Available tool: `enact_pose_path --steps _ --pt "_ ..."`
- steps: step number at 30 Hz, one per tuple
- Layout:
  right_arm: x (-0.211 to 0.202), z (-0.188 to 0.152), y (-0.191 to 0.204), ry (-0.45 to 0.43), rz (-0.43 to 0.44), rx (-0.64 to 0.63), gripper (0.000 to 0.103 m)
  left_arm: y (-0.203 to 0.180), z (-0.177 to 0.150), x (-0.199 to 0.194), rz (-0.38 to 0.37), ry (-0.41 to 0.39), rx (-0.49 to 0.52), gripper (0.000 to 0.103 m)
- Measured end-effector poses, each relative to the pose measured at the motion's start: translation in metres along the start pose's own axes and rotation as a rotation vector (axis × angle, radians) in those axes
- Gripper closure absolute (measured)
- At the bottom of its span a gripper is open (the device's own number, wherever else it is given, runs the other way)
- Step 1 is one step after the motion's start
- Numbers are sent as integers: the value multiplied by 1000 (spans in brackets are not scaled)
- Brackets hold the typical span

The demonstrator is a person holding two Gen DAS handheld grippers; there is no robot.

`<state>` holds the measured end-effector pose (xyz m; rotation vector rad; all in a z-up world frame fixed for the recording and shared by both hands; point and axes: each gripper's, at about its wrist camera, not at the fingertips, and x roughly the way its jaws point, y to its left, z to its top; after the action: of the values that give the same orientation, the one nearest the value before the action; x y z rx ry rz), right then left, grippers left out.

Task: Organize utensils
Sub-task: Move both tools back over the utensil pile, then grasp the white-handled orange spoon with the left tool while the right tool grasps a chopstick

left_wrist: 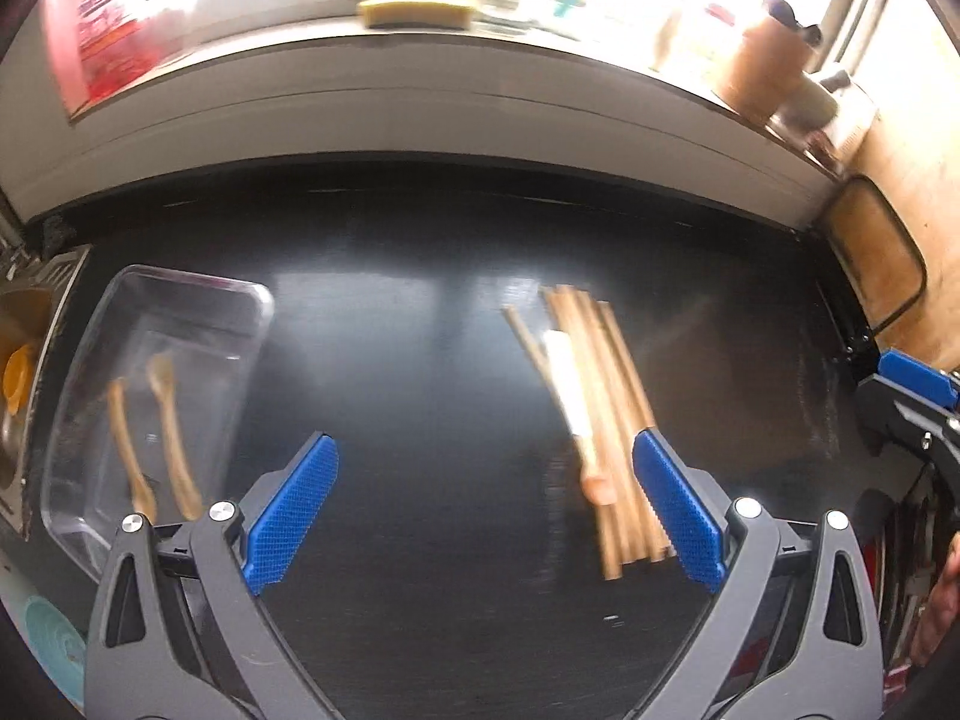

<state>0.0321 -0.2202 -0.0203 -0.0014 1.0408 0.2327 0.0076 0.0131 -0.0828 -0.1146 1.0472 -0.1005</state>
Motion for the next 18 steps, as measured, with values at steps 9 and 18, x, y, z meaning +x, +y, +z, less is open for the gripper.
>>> enact_pose_path --steps 9,18 --pt "-8 -9 -36 -3 35 -15 26 -45 -1 4 30 -5 2 7" --pt "-2 -6 -39 5 57 -23 26 -47 -1 8 51 7 1 7"
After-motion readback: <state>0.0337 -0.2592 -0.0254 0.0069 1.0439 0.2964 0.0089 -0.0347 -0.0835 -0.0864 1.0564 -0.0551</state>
